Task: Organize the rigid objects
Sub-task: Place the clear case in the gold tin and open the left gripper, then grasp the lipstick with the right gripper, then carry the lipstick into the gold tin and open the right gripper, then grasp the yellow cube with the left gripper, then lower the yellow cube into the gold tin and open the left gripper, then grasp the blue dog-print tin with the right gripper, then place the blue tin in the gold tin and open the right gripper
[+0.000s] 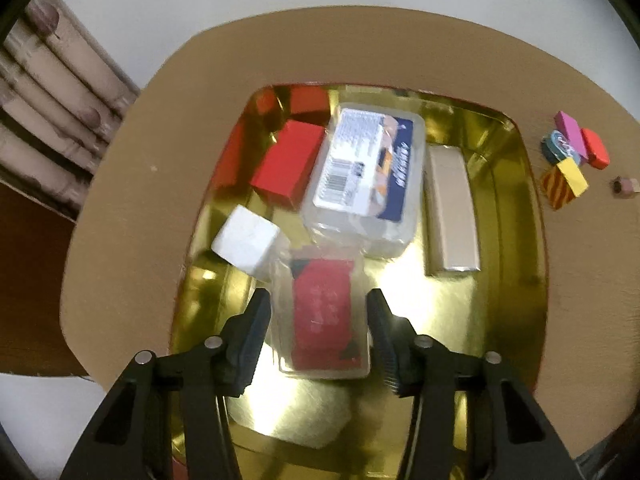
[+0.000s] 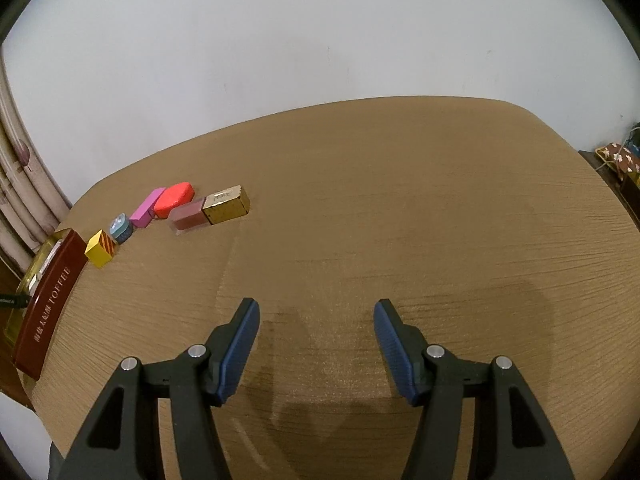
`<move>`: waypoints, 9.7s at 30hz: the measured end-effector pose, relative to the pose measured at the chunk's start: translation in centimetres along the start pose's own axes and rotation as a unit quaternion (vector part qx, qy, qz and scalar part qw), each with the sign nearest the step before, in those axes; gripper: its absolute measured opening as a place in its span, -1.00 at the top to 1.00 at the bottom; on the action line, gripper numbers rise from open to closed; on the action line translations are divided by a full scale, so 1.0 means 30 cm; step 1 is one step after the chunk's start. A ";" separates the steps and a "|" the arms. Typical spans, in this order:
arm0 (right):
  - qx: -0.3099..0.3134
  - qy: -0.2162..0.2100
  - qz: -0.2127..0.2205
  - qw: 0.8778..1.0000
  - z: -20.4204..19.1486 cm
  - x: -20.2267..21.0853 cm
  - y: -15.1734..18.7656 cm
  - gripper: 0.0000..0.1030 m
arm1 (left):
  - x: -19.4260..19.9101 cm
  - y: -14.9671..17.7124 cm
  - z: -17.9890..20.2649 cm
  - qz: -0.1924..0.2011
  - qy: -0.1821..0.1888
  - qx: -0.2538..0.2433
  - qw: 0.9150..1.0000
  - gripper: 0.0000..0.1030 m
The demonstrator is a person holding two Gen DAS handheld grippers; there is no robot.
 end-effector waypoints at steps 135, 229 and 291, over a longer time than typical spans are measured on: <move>0.176 0.041 0.002 0.984 -0.639 -0.035 0.042 0.30 | 0.404 0.763 0.234 0.154 0.116 -0.020 0.981 -0.65; -0.014 -0.005 -0.001 1.000 -0.048 -0.041 -0.090 -0.15 | 0.137 0.232 -0.110 0.010 -0.002 0.007 1.000 0.23; 0.374 -0.088 -0.193 0.903 -0.949 -0.372 -0.087 0.40 | 0.277 0.723 0.206 0.129 0.073 0.053 0.988 -0.48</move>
Point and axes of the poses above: each gripper's, at about its wrist camera, not at the fingertips, and x roughly against the way its jaws point, z to its right, y to its underside, the point moved 4 cm from there along -x, roughly the way its jaws point, and after that the axes turned 9 degrees about -x, right-handed, at the moved point
